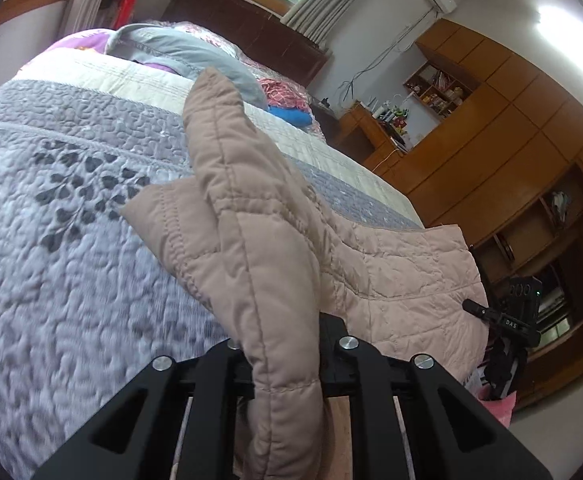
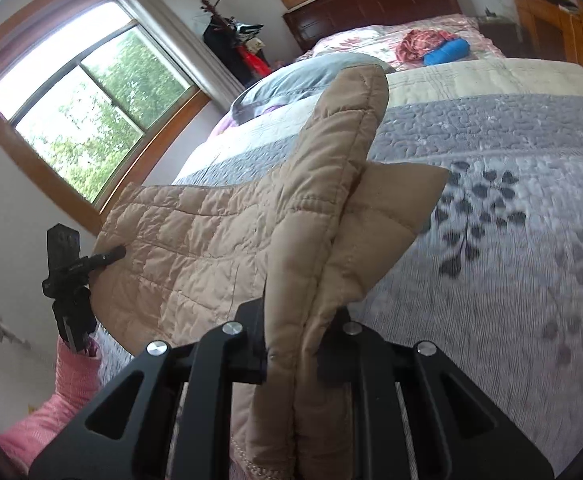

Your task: Fold large clothes

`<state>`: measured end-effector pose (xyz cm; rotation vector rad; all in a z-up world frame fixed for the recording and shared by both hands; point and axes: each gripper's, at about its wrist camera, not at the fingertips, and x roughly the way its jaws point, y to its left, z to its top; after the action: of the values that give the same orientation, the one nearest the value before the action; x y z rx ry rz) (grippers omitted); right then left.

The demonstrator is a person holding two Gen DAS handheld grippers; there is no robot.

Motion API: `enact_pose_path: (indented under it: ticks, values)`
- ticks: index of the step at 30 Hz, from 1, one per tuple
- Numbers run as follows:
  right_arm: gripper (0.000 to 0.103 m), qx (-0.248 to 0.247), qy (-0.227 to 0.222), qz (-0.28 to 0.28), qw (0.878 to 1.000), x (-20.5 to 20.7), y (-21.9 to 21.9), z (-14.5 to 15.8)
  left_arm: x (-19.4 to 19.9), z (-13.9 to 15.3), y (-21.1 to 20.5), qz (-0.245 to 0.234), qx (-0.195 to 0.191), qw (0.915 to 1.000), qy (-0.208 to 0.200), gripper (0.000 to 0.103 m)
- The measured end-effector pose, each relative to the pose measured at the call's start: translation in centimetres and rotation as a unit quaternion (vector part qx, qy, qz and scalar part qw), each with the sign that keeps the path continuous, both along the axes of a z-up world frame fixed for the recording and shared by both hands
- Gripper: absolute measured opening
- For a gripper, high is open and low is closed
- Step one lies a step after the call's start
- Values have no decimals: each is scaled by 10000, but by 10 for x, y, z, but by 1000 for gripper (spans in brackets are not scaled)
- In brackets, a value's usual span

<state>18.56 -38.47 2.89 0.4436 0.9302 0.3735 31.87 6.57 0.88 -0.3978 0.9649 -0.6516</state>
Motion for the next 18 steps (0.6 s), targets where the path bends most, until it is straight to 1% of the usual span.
enact_pose_path:
  ticks: [3, 6, 7, 9, 10, 12, 13, 15, 18]
  values:
    - [14, 43, 157, 113, 9998, -18, 11, -11, -27, -10, 11, 21, 94, 9999, 73, 13]
    - [15, 99, 476, 189, 9986, -25, 20, -38, -41, -35, 20, 63, 254, 9992, 299, 14]
    - [15, 90, 567, 175, 9982, -28, 22, -46, -44, -47, 22, 85, 384, 9986, 364, 14]
    - [15, 58, 784, 67, 9969, -31, 21, -64, -45, -66, 25, 147, 606, 9969, 482, 19]
    - [16, 83, 876, 11, 9961, -32, 18, -73, -44, -81, 28, 178, 645, 9960, 598, 21]
    - [18, 144, 1070, -96, 9941, -33, 13, -92, -43, -100, 33, 256, 609, 9947, 788, 31]
    - [19, 170, 1144, -129, 9932, -34, 12, -98, -42, -110, 35, 267, 553, 9947, 827, 32]
    - [20, 236, 1193, -169, 9924, -36, 10, -109, -42, -118, 38, 269, 514, 9955, 753, 36]
    - [22, 262, 1163, -193, 9927, -38, 12, -118, -43, -122, 36, 265, 629, 9957, 632, 41]
